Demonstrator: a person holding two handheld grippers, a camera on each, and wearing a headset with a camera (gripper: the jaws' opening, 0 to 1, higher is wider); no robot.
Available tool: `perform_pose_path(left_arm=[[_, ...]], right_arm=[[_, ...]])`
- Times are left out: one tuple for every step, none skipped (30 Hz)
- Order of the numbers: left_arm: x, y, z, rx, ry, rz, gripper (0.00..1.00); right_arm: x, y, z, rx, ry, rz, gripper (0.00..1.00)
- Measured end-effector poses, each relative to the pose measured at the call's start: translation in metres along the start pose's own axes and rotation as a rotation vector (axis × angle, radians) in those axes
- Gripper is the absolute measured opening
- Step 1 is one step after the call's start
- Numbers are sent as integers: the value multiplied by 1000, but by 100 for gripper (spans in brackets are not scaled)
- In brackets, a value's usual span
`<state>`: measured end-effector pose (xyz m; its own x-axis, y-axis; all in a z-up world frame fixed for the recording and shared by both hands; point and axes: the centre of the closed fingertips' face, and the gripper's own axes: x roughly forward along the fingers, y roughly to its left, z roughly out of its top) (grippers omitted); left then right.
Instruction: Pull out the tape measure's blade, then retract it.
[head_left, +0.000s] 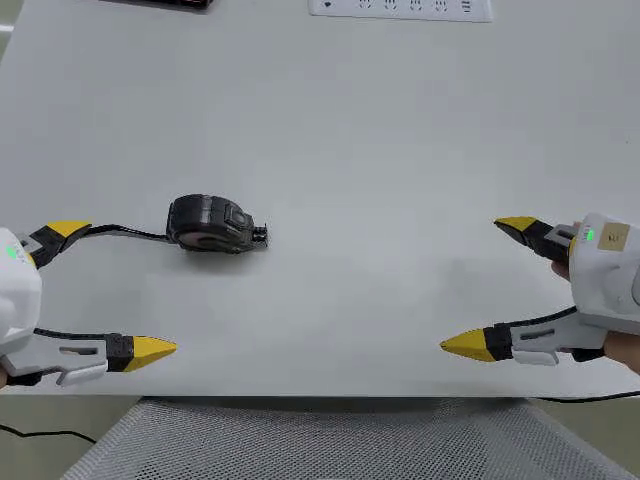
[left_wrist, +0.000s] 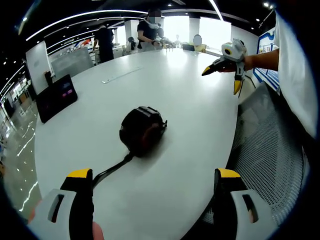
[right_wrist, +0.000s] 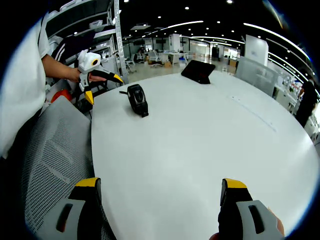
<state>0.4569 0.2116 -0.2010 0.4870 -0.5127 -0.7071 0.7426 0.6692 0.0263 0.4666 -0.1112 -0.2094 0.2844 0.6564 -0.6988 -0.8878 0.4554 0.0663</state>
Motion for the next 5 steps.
perform_pose_path(left_arm=[[0,0,0,1,0,-1,99],[0,0,0,2,0,0,99],[0,0,-1,-1,0,-2,99],[0,0,0,-5,-2,-2,99],[0,-1,-1,-7,-2,-3,99]], right_arm=[[0,0,-1,1,1,0,99],[0,0,-1,1,1,1,99],[0,0,-1,2,2,1,99],[0,0,-2,2,2,2,99],[0,1,-2,2,3,1,99]])
